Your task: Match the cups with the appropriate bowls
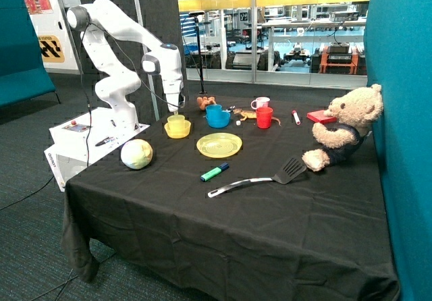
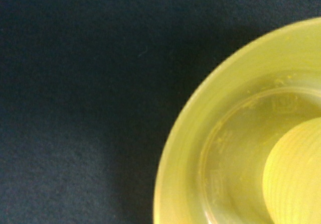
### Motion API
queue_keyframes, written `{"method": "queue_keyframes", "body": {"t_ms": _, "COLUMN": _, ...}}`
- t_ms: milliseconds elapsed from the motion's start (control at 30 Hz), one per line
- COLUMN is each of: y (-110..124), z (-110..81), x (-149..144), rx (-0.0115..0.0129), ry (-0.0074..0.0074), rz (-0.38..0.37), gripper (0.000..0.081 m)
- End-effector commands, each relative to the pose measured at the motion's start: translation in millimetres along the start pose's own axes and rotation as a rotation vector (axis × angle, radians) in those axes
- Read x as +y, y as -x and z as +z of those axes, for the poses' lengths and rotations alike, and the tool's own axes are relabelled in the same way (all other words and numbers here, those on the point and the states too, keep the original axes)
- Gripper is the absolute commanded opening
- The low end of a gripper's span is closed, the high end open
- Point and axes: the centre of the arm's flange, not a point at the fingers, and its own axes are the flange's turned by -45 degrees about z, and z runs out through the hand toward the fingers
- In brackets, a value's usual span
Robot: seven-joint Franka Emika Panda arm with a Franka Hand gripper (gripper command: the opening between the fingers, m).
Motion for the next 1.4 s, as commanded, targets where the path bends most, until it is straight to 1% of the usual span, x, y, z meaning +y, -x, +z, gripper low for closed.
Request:
{"method": "queue_keyframes", "body": {"t_ms": 0, "y": 2, "z": -1.5, "x": 2, "rx": -0.0004, "ry": -0.0018, "rz": 0.005, "gripper": 0.0808}}
{"method": "queue_keyframes", "body": {"t_ms": 100, "y": 3, "z": -3.8, "x": 4, "rx": -0.0004, "ry": -0.0018, "rz": 0.008, "gripper": 0.0808}}
{"method": "queue_keyframes", "body": {"t_ms": 333, "y": 4, "z": -17.4, "x": 11, "rx": -0.0004, "ry": -0.0018, "rz": 0.02, "gripper": 0.0808}}
{"method": "queue_keyframes", "body": {"t_ms": 533, "y": 14, "z": -30.4, "x": 19, "rx": -0.0004, "ry": -0.0018, "rz": 0.043, "gripper": 0.0808}}
{"method": "queue_keyframes", "body": {"t_ms": 800, "y": 29, "z": -37.1, "x": 18, "rx": -0.0004, "ry": -0.0018, "rz": 0.055, "gripper": 0.0808}}
{"method": "queue_keyframes", "body": {"t_ms": 1000, "y": 35, "z": -37.8, "x": 20, "rx": -0.0005, "ry": -0.0018, "rz": 0.069, "gripper": 0.0808}}
{"method": "queue_keyframes", "body": {"t_ms": 1167, "y": 34, "z": -38.5, "x": 30, "rx": -0.0005, "ry": -0.0018, "rz": 0.093, "gripper": 0.0808}}
{"method": "queue_keyframes", "body": {"t_ms": 1367, "y": 30, "z": -38.2, "x": 40, "rx": -0.0005, "ry": -0.0018, "rz": 0.101, "gripper": 0.0808}}
